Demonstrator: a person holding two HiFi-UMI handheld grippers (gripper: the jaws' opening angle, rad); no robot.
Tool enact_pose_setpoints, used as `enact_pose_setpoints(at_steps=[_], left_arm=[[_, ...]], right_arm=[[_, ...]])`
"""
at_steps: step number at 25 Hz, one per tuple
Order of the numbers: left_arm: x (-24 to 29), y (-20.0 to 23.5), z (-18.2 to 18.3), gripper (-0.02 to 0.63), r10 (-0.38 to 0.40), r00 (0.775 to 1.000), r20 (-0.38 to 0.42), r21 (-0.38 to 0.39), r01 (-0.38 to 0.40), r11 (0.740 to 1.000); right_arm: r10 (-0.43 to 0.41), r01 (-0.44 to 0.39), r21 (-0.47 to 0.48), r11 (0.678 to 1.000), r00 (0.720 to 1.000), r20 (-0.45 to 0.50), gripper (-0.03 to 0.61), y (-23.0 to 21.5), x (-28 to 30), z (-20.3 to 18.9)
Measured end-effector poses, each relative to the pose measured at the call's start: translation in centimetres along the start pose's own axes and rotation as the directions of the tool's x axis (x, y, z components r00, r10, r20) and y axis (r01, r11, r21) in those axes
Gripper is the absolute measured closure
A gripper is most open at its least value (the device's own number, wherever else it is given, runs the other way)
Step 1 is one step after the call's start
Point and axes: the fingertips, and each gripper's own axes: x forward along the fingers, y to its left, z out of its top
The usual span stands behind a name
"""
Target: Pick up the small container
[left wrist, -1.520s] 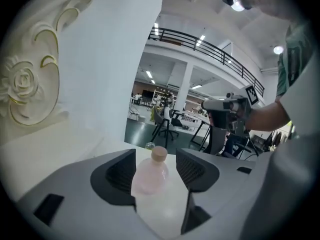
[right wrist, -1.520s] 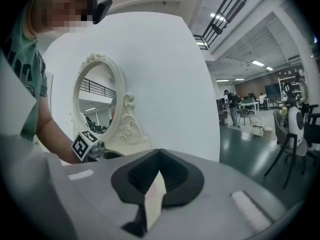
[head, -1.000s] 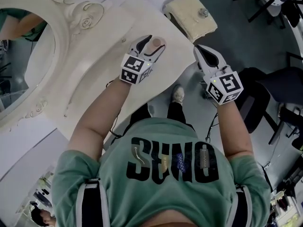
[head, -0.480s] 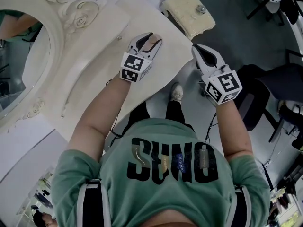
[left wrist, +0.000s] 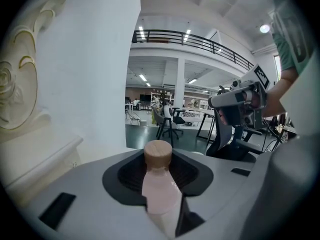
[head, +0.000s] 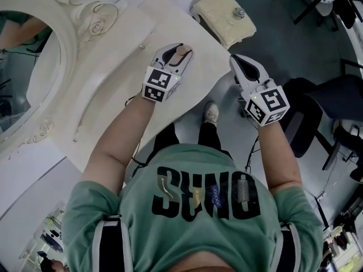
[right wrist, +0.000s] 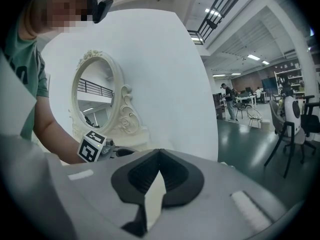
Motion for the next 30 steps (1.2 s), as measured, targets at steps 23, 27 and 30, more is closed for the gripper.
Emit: enact_pose_setpoints(at_steps=[23, 27, 30], left_arm=[[-5.0, -0.5, 8.4, 0.477, -0.037, 0.994, 0.106, 0.024, 0.035, 0.999], [-6.0, -0.6, 10.4, 0.477, -0.047, 0.991, 0.125, 0.022, 0.045, 0.999], [-6.7, -0.6, 11.7, 0.477, -0.050, 0.990, 0.130, 0.023, 0.047, 0.999]], right_arm=[[-0.013, 0.016, -0.040, 0.999, 0.998, 0.054, 0.568, 1.3, -0.4, 4.6], [-0.018, 0.022, -0.051, 0.998, 0.997, 0.069, 0.568, 1.5, -0.7, 5.9], [-0.023, 0.028, -0.062, 0.998, 0.997, 0.080, 0.568, 1.8, -1.1, 7.0]])
